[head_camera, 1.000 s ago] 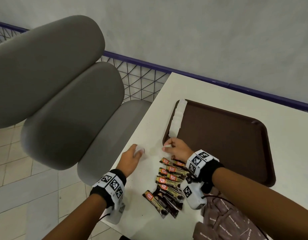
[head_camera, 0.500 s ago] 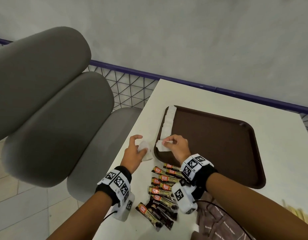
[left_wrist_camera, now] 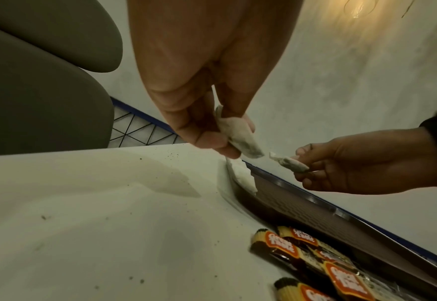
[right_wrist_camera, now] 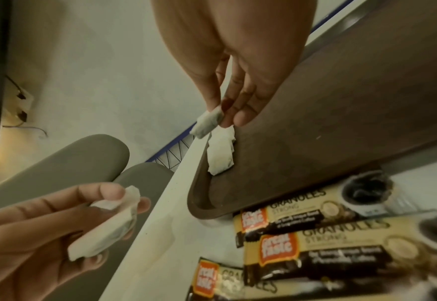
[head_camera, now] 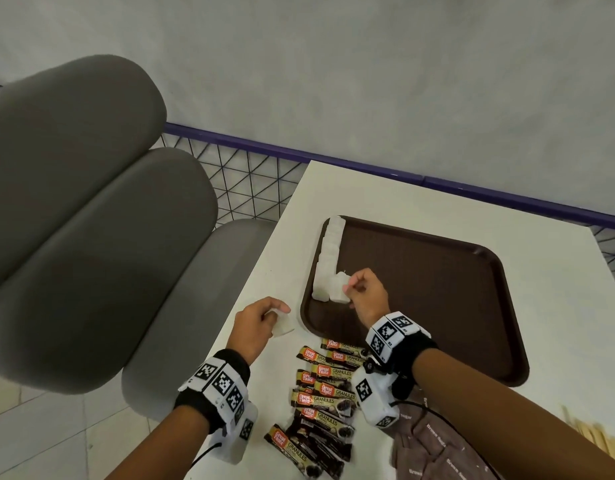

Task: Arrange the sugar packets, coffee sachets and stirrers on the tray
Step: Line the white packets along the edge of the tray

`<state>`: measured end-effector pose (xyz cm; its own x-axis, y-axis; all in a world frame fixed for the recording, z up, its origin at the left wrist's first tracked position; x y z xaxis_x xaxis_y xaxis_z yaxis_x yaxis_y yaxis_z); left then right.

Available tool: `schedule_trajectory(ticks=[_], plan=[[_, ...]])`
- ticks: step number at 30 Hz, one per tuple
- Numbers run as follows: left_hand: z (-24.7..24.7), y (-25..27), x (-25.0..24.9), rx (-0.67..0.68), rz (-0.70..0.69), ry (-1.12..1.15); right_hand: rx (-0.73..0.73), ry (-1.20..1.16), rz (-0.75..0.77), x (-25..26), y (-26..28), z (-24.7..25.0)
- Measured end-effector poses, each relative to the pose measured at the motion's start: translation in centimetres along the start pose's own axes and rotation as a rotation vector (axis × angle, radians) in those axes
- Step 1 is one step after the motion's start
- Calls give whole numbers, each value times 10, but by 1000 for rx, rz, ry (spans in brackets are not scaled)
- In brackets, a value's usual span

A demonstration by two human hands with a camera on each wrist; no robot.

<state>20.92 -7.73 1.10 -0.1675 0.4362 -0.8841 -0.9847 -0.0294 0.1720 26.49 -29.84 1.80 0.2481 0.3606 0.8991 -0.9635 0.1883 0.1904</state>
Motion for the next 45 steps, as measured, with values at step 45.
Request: schedule_trajectory(ticks=[45], plan=[[17,-5,-16,-95,44,108,417,99,209,45,25,-74]])
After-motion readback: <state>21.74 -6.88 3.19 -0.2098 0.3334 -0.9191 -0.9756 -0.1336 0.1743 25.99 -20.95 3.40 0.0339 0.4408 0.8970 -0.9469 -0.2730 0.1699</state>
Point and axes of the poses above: each hand's wrist, its own y-axis away from the middle knuckle, its own z-axis out of the back of the hand, x = y × z, the point moved 7 cm from there along -y, towards the middle knuckle
